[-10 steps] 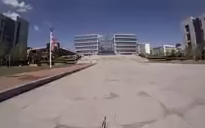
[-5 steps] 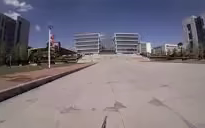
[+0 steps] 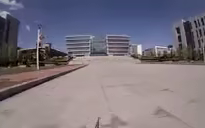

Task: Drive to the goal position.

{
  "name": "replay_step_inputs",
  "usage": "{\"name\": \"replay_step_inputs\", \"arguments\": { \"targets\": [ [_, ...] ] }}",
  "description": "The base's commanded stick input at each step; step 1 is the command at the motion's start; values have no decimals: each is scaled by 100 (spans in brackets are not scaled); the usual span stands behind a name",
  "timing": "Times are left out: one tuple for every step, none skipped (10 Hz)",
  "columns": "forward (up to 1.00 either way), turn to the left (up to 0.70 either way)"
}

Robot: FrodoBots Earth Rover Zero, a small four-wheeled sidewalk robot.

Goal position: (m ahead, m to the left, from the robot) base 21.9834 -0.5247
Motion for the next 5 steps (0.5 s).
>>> {"name": "replay_step_inputs", "arguments": {
  "targets": [
    [70, 0],
    [70, 0],
    [70, 0],
    [70, 0],
    [70, 0]
  ]
}}
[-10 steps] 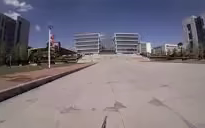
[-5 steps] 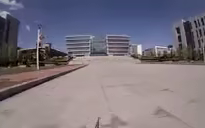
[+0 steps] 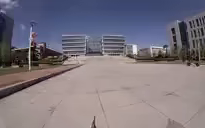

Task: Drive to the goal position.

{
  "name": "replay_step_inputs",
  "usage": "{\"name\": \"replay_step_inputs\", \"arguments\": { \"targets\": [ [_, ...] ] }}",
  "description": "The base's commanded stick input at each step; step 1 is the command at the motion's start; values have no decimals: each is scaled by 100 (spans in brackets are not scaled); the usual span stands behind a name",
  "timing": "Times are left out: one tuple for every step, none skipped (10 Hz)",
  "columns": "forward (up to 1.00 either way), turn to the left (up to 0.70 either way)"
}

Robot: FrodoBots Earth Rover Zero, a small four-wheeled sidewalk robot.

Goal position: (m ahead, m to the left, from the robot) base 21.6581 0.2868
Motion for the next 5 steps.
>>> {"name": "replay_step_inputs", "arguments": {
  "targets": [
    [70, 0],
    [70, 0],
    [70, 0],
    [70, 0],
    [70, 0]
  ]
}}
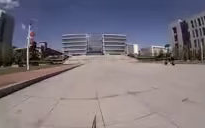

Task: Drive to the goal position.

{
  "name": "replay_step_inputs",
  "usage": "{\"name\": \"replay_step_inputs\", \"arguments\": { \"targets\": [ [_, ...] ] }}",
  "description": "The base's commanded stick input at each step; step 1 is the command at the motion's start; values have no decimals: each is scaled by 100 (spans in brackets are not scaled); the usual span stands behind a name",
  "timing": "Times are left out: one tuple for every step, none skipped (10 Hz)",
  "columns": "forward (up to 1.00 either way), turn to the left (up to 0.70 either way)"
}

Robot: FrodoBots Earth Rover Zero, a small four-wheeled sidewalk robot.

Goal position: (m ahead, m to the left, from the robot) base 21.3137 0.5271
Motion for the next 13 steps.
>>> {"name": "replay_step_inputs", "arguments": {
  "targets": [
    [70, 0],
    [70, 0],
    [70, 0],
    [70, 0],
    [70, 0],
    [70, 0],
    [70, 0],
    [70, 0],
    [70, 0],
    [70, 0],
    [70, 0],
    [70, 0],
    [70, 0]
  ]
}}
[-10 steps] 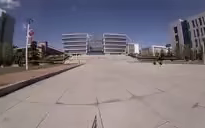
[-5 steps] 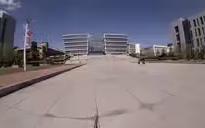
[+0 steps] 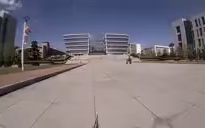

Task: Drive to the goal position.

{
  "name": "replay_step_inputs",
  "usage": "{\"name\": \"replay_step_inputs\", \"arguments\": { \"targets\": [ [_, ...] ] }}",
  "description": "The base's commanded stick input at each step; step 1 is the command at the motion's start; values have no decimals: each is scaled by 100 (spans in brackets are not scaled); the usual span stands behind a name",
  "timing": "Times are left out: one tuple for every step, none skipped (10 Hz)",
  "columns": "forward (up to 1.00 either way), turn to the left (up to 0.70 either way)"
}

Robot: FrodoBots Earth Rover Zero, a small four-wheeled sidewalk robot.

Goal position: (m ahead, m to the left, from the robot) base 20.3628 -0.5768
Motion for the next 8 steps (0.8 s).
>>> {"name": "replay_step_inputs", "arguments": {
  "targets": [
    [70, 0],
    [70, 0],
    [70, 0],
    [70, 0],
    [70, 0],
    [70, 0],
    [70, 0],
    [70, 0]
  ]
}}
